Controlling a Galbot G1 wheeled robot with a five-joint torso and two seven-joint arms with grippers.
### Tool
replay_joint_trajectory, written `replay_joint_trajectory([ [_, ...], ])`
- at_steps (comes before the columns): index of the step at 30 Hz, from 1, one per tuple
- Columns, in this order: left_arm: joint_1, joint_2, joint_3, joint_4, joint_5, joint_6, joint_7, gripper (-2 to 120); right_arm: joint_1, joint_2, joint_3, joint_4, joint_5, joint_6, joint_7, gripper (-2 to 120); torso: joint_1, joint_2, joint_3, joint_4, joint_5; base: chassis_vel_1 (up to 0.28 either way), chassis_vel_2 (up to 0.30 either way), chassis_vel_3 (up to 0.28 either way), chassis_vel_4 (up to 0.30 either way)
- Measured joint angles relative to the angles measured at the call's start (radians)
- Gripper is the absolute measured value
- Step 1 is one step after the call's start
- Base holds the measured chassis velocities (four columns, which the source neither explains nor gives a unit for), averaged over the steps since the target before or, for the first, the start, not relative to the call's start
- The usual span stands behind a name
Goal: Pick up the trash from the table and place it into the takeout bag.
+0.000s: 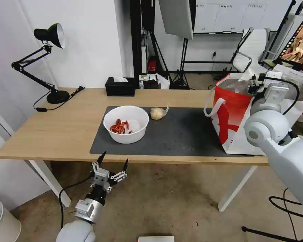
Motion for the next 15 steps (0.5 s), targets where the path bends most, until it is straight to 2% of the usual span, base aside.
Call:
replay_joint_trajectory([
  [2, 0.000, 0.000, 0.000, -0.002, -0.002, 0.000, 0.000, 100, -0.003, -0.002, 0.002, 0.005, 0.005, 0.000, -0.003, 85, 0.000, 0.000, 0.000, 0.0000, -0.0001, 0.000, 0.000, 0.000, 0.000],
  [4, 0.000, 0.000, 0.000, -0.002, -0.003, 0.000, 0.000, 100, -0.004, -0.003, 0.004, 0.007, 0.006, 0.001, -0.005, 86, 0.000, 0.000, 0.000, 0.0000, -0.0001, 0.000, 0.000, 0.000, 0.000],
  [5, 0.000, 0.000, -0.001, -0.003, -0.004, 0.000, 0.000, 100, -0.007, -0.004, 0.006, 0.010, 0.009, 0.002, -0.009, 95, 0.000, 0.000, 0.000, 0.0000, 0.0000, 0.000, 0.000, 0.000, 0.000],
  [8, 0.000, 0.000, -0.001, -0.008, -0.006, 0.000, 0.000, 100, -0.026, -0.008, 0.021, 0.025, 0.025, 0.027, -0.046, 99, 0.000, 0.000, 0.000, 0.0000, -0.0001, 0.000, 0.000, 0.000, 0.000],
  [11, 0.003, 0.000, -0.003, -0.016, -0.006, 0.001, -0.002, 100, -0.152, -0.020, 0.082, 0.107, 0.054, 0.161, -0.268, 100, 0.000, 0.000, 0.000, 0.0001, -0.0001, 0.000, 0.000, 0.000, 0.000],
  [12, 0.003, 0.000, -0.003, -0.016, -0.006, 0.001, -0.002, 100, -0.152, -0.020, 0.082, 0.107, 0.054, 0.161, -0.268, 100, 0.000, 0.000, 0.000, 0.0001, -0.0001, 0.000, 0.000, 0.000, 0.000],
  [15, 0.007, -0.005, -0.006, -0.020, -0.006, 0.001, -0.003, 100, -0.321, -0.033, 0.147, 0.209, 0.052, 0.274, -0.459, 100, 0.000, 0.000, 0.000, -0.0001, -0.0002, 0.000, 0.000, 0.000, 0.000],
])
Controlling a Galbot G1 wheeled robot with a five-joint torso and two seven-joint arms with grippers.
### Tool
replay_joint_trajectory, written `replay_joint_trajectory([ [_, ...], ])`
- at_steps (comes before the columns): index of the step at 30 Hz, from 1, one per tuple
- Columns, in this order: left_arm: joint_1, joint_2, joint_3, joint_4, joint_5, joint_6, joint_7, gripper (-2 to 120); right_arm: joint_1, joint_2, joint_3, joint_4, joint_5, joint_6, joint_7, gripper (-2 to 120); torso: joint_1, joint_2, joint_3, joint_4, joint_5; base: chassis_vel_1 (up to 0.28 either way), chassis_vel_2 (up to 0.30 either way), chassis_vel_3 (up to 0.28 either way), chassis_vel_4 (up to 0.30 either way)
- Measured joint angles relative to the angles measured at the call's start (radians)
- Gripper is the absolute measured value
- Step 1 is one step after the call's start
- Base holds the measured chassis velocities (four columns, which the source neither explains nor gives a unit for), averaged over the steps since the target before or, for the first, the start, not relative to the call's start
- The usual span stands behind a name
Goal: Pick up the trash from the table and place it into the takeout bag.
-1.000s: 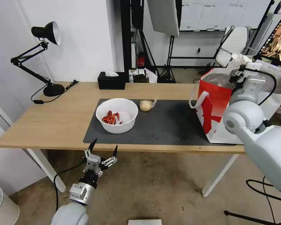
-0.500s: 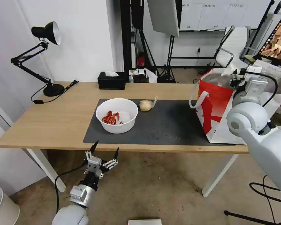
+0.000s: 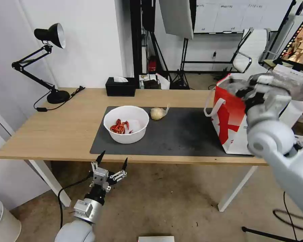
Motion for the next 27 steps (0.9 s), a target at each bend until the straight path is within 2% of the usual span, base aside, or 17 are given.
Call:
replay_joint_trajectory([
  [1, 0.000, 0.000, 0.000, 0.000, 0.000, 0.000, 0.000, 100, 0.000, 0.000, 0.000, 0.000, 0.000, 0.000, 0.000, 100, 0.000, 0.000, 0.000, 0.0000, 0.0000, 0.000, 0.000, 0.000, 0.000],
  [4, 0.005, -0.004, -0.010, -0.007, 0.000, -0.003, 0.000, 100, -0.151, -0.002, 0.039, 0.093, -0.021, 0.048, -0.075, 100, 0.000, 0.000, 0.000, -0.0001, 0.0001, 0.000, 0.000, 0.000, 0.000],
  [5, 0.005, -0.004, -0.010, -0.007, 0.000, -0.003, 0.000, 100, -0.151, -0.002, 0.039, 0.093, -0.021, 0.048, -0.075, 100, 0.000, 0.000, 0.000, -0.0001, 0.0001, 0.000, 0.000, 0.000, 0.000],
  [7, 0.024, -0.014, -0.027, -0.019, 0.001, -0.011, -0.001, 100, -0.271, 0.015, 0.051, 0.131, -0.086, 0.096, -0.143, 100, 0.000, 0.000, 0.000, 0.0002, 0.0000, 0.000, 0.000, 0.000, 0.000],
  [8, 0.024, -0.014, -0.027, -0.019, 0.001, -0.011, -0.001, 100, -0.271, 0.015, 0.051, 0.131, -0.086, 0.096, -0.143, 100, 0.000, 0.000, 0.000, 0.0002, 0.0000, 0.000, 0.000, 0.000, 0.000],
  [11, 0.033, -0.021, -0.035, -0.024, 0.002, -0.016, -0.001, 100, -0.429, 0.062, 0.085, 0.127, -0.199, 0.213, -0.265, 100, 0.000, 0.000, 0.000, 0.0001, 0.0001, 0.000, 0.000, 0.000, 0.000],
  [12, 0.033, -0.021, -0.035, -0.024, 0.002, -0.016, -0.001, 100, -0.429, 0.062, 0.085, 0.127, -0.199, 0.213, -0.265, 100, 0.000, 0.000, 0.000, 0.0001, 0.0001, 0.000, 0.000, 0.000, 0.000],
  [15, 0.036, -0.024, -0.035, -0.022, 0.001, -0.016, -0.002, 100, -0.569, 0.132, 0.143, 0.089, -0.300, 0.300, -0.355, 100, 0.000, 0.000, 0.000, 0.0000, 0.0005, 0.000, 0.000, 0.000, 0.000],
  [16, 0.036, -0.024, -0.035, -0.022, 0.001, -0.016, -0.002, 100, -0.569, 0.132, 0.143, 0.089, -0.300, 0.300, -0.355, 100, 0.000, 0.000, 0.000, 0.0000, 0.0005, 0.000, 0.000, 0.000, 0.000],
  [20, 0.036, -0.027, -0.031, -0.015, 0.001, -0.017, -0.002, 100, -0.716, 0.228, 0.166, 0.022, -0.409, 0.377, -0.377, 100, 0.000, 0.000, 0.000, -0.0001, 0.0002, 0.000, 0.000, 0.000, 0.000],
  [27, 0.034, -0.030, -0.024, -0.003, 0.003, -0.022, 0.000, 100, -0.786, 0.301, 0.145, -0.034, -0.468, 0.410, -0.377, 100, 0.000, 0.000, 0.000, 0.0000, 0.0002, 0.000, 0.000, 0.000, 0.000],
])
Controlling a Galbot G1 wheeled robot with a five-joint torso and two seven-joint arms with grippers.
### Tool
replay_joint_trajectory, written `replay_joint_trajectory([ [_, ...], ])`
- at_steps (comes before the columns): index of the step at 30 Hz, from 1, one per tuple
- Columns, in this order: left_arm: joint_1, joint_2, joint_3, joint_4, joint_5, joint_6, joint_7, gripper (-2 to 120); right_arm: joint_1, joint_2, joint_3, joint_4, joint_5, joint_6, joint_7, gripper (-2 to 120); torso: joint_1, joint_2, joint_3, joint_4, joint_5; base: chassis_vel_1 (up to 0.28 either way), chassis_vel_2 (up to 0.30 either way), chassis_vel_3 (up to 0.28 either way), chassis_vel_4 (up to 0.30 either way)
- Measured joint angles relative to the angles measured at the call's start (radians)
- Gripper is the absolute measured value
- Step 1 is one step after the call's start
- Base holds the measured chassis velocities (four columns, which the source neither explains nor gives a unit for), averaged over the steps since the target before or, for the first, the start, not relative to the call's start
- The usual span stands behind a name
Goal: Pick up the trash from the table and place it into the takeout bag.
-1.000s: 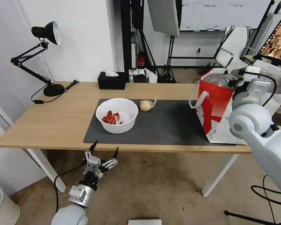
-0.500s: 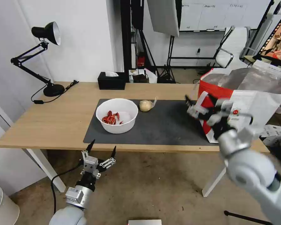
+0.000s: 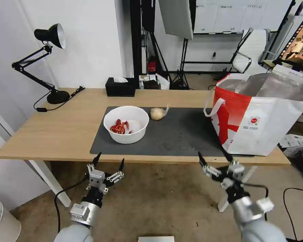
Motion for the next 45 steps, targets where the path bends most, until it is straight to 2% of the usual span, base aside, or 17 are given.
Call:
replay_joint_trajectory([
  [18, -0.002, 0.005, 0.000, 0.008, 0.002, -0.005, 0.003, 100, 0.010, 0.013, -0.029, -0.021, 0.006, -0.011, 0.013, 100, 0.000, 0.000, 0.000, 0.0000, 0.0000, 0.000, 0.000, 0.000, 0.000],
  [24, -0.014, 0.019, 0.009, 0.010, -0.002, -0.006, 0.004, 100, 0.108, -0.023, -0.073, -0.025, 0.057, -0.057, 0.009, 100, 0.000, 0.000, 0.000, -0.0003, 0.0000, 0.000, 0.000, 0.000, 0.000],
  [27, -0.012, 0.024, 0.007, 0.008, -0.006, -0.004, 0.005, 100, 0.296, -0.091, -0.148, -0.063, 0.123, -0.123, 0.023, 100, 0.000, 0.000, 0.000, 0.0002, 0.0000, 0.000, 0.000, 0.000, 0.000],
  [28, -0.012, 0.024, 0.007, 0.008, -0.006, -0.004, 0.005, 100, 0.296, -0.091, -0.148, -0.063, 0.123, -0.123, 0.023, 100, 0.000, 0.000, 0.000, 0.0002, 0.0000, 0.000, 0.000, 0.000, 0.000],
  [30, -0.007, 0.025, -0.001, 0.001, -0.006, -0.003, 0.005, 100, 0.451, -0.125, -0.234, -0.109, 0.173, -0.166, 0.049, 100, 0.000, 0.000, 0.000, 0.0000, 0.0002, 0.000, 0.000, 0.000, 0.000],
  [31, -0.007, 0.025, -0.001, 0.001, -0.006, -0.003, 0.005, 100, 0.451, -0.125, -0.234, -0.109, 0.173, -0.166, 0.049, 100, 0.000, 0.000, 0.000, 0.0000, 0.0002, 0.000, 0.000, 0.000, 0.000],
  [33, 0.000, 0.024, -0.007, -0.005, -0.006, -0.002, 0.005, 100, 0.641, -0.141, -0.342, -0.176, 0.223, -0.194, 0.076, 100, 0.000, 0.000, 0.000, 0.0002, -0.0002, 0.000, 0.000, 0.000, 0.000],
  [34, 0.000, 0.024, -0.007, -0.005, -0.006, -0.002, 0.005, 100, 0.641, -0.141, -0.342, -0.176, 0.223, -0.194, 0.076, 100, 0.000, 0.000, 0.000, 0.0002, -0.0002, 0.000, 0.000, 0.000, 0.000],
  [35, 0.004, 0.023, -0.009, -0.007, -0.006, -0.002, 0.004, 100, 0.714, -0.141, -0.390, -0.208, 0.244, -0.202, 0.086, 100, 0.000, 0.000, 0.000, 0.0006, -0.0002, 0.000, 0.000, 0.000, 0.000],
  [36, 0.008, 0.023, -0.013, -0.008, -0.003, -0.001, 0.004, 100, 0.817, -0.134, -0.463, -0.264, 0.275, -0.217, 0.103, 100, 0.000, 0.000, 0.000, 0.0002, -0.0002, 0.000, 0.000, 0.000, 0.000],
  [37, 0.008, 0.023, -0.013, -0.008, -0.003, -0.001, 0.004, 100, 0.817, -0.134, -0.463, -0.264, 0.275, -0.217, 0.103, 100, 0.000, 0.000, 0.000, 0.0002, -0.0002, 0.000, 0.000, 0.000, 0.000],
  [38, 0.011, 0.022, -0.014, -0.009, -0.001, -0.001, 0.004, 100, 0.876, -0.125, -0.504, -0.298, 0.294, -0.228, 0.113, 100, 0.000, 0.000, 0.000, 0.0000, -0.0001, 0.000, 0.000, 0.000, 0.000],
  [39, 0.014, 0.022, -0.017, -0.009, 0.003, -0.001, 0.003, 100, 0.993, -0.097, -0.579, -0.369, 0.331, -0.251, 0.133, 100, 0.000, 0.000, 0.000, 0.0000, 0.0000, 0.000, 0.000, 0.000, 0.000],
  [40, 0.014, 0.022, -0.017, -0.009, 0.003, -0.001, 0.003, 100, 0.993, -0.097, -0.579, -0.369, 0.331, -0.251, 0.133, 100, 0.000, 0.000, 0.000, 0.0000, 0.0000, 0.000, 0.000, 0.000, 0.000],
  [41, 0.017, 0.022, -0.019, -0.009, 0.005, -0.001, 0.003, 100, 1.055, -0.077, -0.614, -0.411, 0.351, -0.265, 0.144, 100, 0.000, 0.000, 0.000, 0.0004, 0.0000, 0.000, 0.000, 0.000, 0.000],
  [43, 0.020, 0.018, -0.024, -0.010, 0.006, -0.001, 0.003, 100, 1.194, -0.005, -0.693, -0.528, 0.388, -0.298, 0.157, 100, 0.000, 0.000, 0.000, 0.0003, -0.0004, 0.000, 0.000, 0.000, 0.000],
  [45, 0.021, 0.016, -0.027, -0.010, 0.006, -0.001, 0.003, 100, 1.234, 0.024, -0.717, -0.570, 0.395, -0.312, 0.157, 100, 0.000, 0.000, 0.000, 0.0003, -0.0001, 0.000, 0.000, 0.000, 0.000],
])
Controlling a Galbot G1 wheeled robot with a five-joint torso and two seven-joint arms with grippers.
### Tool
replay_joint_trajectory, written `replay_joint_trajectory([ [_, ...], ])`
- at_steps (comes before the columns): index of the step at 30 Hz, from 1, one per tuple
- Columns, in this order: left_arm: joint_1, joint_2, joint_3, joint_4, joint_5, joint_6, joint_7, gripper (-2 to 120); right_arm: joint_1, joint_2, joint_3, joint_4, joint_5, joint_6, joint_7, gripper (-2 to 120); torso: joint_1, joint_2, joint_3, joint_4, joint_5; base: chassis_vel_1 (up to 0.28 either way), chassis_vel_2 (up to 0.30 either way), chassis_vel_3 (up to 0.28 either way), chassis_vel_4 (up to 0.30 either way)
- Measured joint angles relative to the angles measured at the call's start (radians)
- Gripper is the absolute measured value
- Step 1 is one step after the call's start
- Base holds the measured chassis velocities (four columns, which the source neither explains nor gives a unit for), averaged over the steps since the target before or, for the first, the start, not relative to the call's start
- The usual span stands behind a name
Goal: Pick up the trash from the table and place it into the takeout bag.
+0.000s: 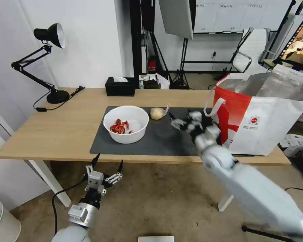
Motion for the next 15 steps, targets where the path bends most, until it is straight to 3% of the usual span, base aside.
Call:
replay_joint_trajectory([
  [7, 0.006, 0.004, -0.017, 0.002, 0.000, 0.000, -0.001, 100, 0.188, 0.166, -0.101, -0.294, 0.003, -0.101, -0.042, 100, 0.000, 0.000, 0.000, -0.0001, -0.0002, 0.000, 0.000, 0.000, 0.000],
  [15, 0.011, 0.003, -0.027, 0.006, -0.002, -0.005, -0.001, 100, 0.271, 0.266, -0.124, -0.461, 0.012, -0.275, -0.075, 100, 0.000, 0.000, 0.000, -0.0001, -0.0002, 0.000, 0.000, 0.000, 0.000],
])
